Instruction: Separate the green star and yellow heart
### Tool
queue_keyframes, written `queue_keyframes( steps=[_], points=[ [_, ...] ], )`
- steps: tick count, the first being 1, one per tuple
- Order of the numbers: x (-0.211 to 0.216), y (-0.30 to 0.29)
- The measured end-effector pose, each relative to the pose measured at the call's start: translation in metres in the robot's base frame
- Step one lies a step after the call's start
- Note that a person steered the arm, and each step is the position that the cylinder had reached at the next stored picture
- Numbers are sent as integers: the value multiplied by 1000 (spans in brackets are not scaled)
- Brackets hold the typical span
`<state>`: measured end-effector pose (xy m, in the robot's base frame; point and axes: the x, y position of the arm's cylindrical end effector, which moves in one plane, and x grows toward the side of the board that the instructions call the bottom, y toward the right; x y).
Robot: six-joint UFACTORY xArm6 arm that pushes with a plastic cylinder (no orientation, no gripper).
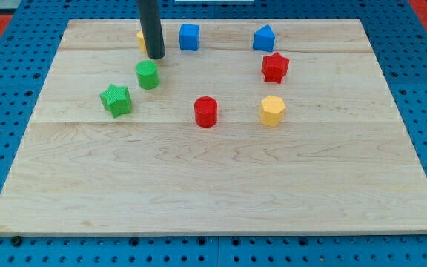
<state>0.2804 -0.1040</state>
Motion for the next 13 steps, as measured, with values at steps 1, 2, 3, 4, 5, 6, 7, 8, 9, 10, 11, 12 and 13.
queue_keyframes(
  steps=[1,2,3,4,5,6,7,8,9,10,11,12,13],
  points=[
    [-18,0],
    [-9,15],
    [39,78],
    [74,77],
    [75,31],
    [81,14],
    [100,-4],
    [88,-22],
    [81,-17],
    [89,-7],
    [78,29],
    [65,40],
    [59,19]
  ],
)
